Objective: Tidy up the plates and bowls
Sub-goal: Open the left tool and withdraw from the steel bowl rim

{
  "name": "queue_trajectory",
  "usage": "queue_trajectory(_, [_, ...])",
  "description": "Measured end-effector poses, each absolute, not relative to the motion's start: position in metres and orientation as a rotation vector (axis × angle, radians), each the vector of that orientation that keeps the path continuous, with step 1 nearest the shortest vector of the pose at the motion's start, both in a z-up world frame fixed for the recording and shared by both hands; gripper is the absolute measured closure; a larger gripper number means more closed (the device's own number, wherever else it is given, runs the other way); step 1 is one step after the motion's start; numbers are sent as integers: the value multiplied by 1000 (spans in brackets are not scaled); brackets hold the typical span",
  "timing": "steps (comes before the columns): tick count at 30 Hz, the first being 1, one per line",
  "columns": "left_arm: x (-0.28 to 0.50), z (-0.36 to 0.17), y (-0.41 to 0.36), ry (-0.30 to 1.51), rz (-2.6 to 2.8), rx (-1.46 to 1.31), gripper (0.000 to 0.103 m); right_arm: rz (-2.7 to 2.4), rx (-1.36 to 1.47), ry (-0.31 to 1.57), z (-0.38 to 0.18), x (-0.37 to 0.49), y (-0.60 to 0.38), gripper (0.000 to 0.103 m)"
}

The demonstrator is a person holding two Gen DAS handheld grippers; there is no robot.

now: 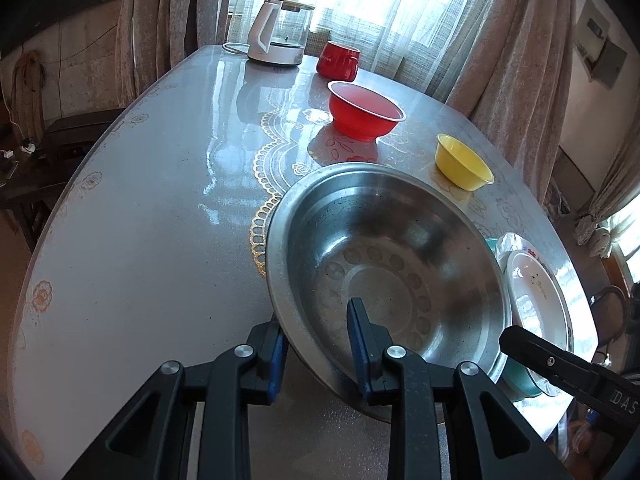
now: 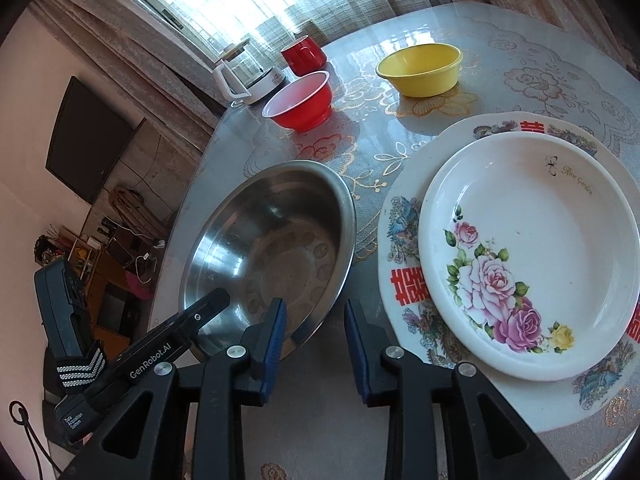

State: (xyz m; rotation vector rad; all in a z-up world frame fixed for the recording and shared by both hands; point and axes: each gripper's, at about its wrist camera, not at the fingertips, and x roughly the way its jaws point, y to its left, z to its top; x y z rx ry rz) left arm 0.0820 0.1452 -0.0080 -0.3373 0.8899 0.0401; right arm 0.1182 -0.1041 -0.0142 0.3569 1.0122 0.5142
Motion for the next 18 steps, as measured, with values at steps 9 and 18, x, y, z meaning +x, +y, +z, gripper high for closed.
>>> queue_trajectory(9, [75,3,151,840,76,-340,57,464,365,963,-3,115,-123,72])
queue_trajectory(18, [76,16,137,819,96,-276,43,470,385,952,-1,113,-127,72])
